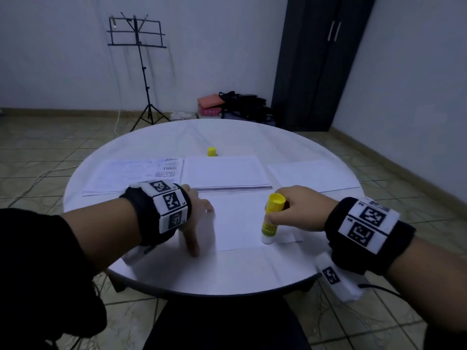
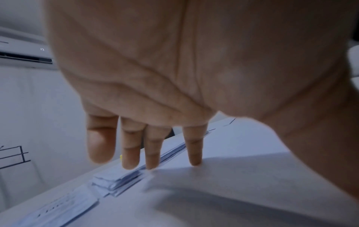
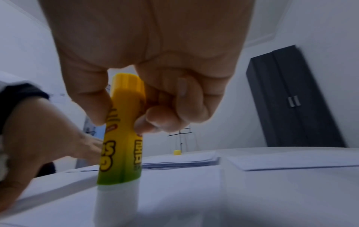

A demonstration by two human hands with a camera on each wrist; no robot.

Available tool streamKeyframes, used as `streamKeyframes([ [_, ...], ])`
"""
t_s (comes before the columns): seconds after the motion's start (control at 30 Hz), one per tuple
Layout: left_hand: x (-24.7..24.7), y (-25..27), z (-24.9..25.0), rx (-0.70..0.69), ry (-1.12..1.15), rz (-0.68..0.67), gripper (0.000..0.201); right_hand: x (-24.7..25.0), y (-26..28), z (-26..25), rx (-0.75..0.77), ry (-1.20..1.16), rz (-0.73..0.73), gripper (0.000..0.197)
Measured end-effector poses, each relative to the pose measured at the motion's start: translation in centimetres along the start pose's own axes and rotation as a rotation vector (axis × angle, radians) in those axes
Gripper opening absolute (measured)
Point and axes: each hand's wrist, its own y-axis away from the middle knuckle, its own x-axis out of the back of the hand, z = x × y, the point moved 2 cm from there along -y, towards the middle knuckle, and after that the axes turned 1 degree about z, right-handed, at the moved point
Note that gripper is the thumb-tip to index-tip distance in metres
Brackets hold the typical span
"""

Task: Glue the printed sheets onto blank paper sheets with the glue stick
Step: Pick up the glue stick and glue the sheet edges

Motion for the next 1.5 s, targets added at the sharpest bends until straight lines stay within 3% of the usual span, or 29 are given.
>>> streamKeyframes([
  [0.2,0.8,-0.2,0.7,-0.037,-0.037,-0.001,0.114,2.0,-0.2,3.4,-0.14,0.0,0.002,0.028],
  [0.37,0.8,-0.8,1.1,-0.051,0.02,0.015,0.129,2.9,-4.0,3.1,-0.201,-0.029,0.143,0.029],
  [0.53,1.1,-1.0,1.4,-0.056,-0.029,-0.006,0.123,2.2,-6.3,2.7,-0.272,0.058,0.106,0.033],
  [0.83,1.0,-1.2,1.4,-0.061,-0.031,0.008,0.121,2.6,-0.6,3.7,-0.259,-0.028,-0.04,0.023],
  [1.03,1.1,-0.8,1.2,-0.064,0.024,-0.036,0.12,3.4,0.6,5.7,-0.311,-0.199,0.107,0.027],
  [1.1,1.1,-0.7,1.1,-0.07,0.061,-0.044,0.116,3.0,-0.1,6.7,-0.345,-0.344,0.156,0.031],
  [1.23,1.1,-0.8,1.0,-0.086,0.153,-0.029,0.098,2.1,-1.7,7.5,-0.359,-0.409,0.218,0.017],
  [1.5,1.1,-0.6,1.2,-0.069,0.202,-0.019,0.086,0.8,-2.9,8.1,-0.489,-0.375,0.206,0.04],
])
